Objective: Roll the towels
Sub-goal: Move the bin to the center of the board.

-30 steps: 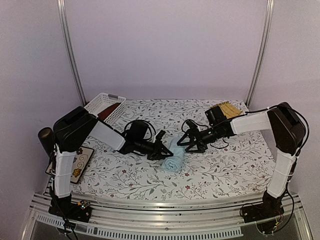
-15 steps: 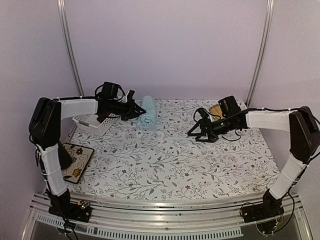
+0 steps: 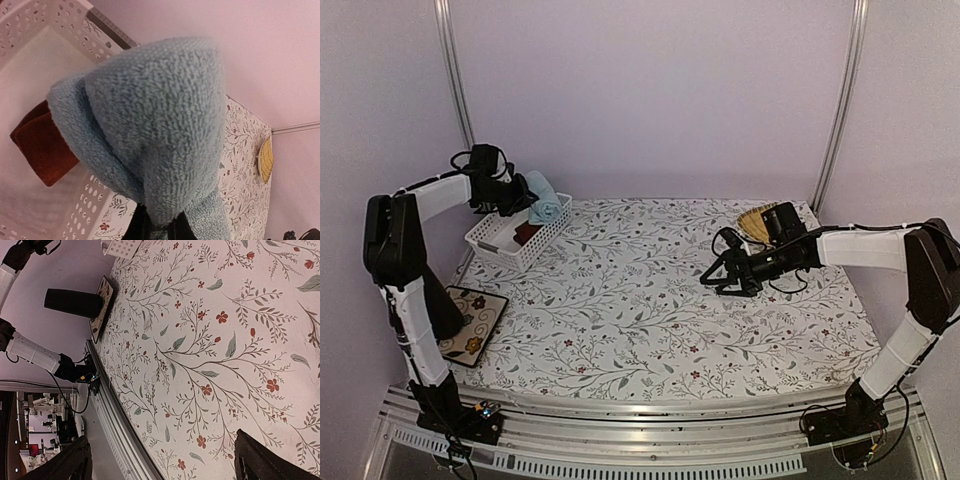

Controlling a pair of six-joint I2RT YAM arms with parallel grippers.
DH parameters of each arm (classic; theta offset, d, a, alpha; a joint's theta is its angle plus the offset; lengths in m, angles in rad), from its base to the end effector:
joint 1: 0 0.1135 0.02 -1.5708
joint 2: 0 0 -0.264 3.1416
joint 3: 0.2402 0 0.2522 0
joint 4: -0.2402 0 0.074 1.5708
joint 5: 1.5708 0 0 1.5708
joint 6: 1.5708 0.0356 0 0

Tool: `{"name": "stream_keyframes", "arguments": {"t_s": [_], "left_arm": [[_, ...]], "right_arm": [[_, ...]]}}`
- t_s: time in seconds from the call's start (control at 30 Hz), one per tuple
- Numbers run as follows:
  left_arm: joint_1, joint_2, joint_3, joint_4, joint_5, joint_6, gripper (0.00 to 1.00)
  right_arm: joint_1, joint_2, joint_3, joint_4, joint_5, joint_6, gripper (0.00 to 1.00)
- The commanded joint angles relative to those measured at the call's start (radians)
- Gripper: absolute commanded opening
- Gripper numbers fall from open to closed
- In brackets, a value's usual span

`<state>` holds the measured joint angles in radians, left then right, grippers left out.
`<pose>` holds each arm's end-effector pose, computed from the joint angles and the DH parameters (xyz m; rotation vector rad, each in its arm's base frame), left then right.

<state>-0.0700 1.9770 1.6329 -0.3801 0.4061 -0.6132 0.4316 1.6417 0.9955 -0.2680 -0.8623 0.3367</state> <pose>0.4530 -0.0459 0.2592 -0.4204 2.3224 -0.8106 0.2882 0.1625 0.2003 -0.5115 2.4867 1.3899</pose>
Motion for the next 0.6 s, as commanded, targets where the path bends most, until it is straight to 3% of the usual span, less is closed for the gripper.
{"name": "stream_keyframes", "arguments": {"t_s": [0.0,0.23,0.57], "left_arm": [[0.058,0.028,0.022,0.006,-0.101,-0.025,0.0],[0.106,0.119,0.049,0.048,0.009,-0.084,0.0],[0.102,0.154,-0.069,0.173,0.07,-0.189,0.0]], "right_arm": [[0.003,-0.034,-0.024,0.025,0.003,0.005,0.99],[0.003,-0.033,-0.024,0.023,0.007,0.015,0.99],[0.002,-0.03,-0.023,0.013,0.017,0.018,0.99]]}}
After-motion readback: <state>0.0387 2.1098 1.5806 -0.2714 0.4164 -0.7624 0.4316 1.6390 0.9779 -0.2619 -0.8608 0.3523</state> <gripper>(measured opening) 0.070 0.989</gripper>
